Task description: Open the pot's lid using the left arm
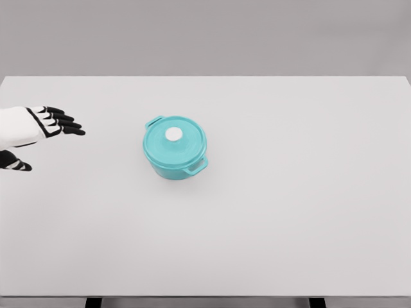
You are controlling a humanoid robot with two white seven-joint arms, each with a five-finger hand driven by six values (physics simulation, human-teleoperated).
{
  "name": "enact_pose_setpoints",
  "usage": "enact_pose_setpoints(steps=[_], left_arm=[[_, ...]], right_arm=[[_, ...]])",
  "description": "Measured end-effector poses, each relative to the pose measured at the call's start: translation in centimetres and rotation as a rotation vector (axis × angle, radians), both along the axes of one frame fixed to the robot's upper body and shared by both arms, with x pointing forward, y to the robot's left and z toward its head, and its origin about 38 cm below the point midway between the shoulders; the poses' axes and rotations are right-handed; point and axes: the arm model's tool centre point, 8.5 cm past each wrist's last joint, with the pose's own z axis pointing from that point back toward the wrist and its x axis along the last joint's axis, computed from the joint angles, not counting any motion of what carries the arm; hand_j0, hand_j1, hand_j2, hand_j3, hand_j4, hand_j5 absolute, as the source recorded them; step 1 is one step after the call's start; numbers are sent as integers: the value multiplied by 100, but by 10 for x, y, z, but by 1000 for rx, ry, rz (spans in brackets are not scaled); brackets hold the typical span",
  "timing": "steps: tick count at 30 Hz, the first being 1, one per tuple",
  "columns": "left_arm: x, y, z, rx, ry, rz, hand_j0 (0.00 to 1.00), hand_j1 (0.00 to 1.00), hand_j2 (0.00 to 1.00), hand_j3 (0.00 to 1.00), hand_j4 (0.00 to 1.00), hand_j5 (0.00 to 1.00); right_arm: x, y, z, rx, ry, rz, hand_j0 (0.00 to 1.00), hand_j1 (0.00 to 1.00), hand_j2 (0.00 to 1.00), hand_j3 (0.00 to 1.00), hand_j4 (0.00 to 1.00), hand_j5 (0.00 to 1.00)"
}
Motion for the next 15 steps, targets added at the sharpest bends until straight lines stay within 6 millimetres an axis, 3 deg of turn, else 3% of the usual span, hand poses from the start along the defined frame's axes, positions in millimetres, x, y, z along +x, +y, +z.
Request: enact_pose_setpoints(steps=[5,8,9,11,13,15], left_arm=[[2,-3,8,0,-23,-9,100,100,100,100,100,100],[15,-6,50,16,-153,-12,100,100,100,100,100,100],[19,-7,55,28,-184,-6,100,100,100,100,100,100],[43,-14,80,27,-289,13,100,100,100,100,100,100],[77,-30,86,9,-305,13,100,100,100,100,100,100],[102,-57,68,14,-238,-26,100,100,100,100,100,100]], right_arm=[[0,0,0,-4,2,-1,100,100,100,100,100,100],[0,0,0,-3,1,-1,100,100,100,100,100,100],[0,0,0,-3,1,-1,100,100,100,100,100,100],[0,0,0,-3,1,-1,100,100,100,100,100,100],[0,0,0,-3,1,-2,100,100,100,100,100,100],[0,0,0,-3,1,-2,100,100,100,100,100,100]])
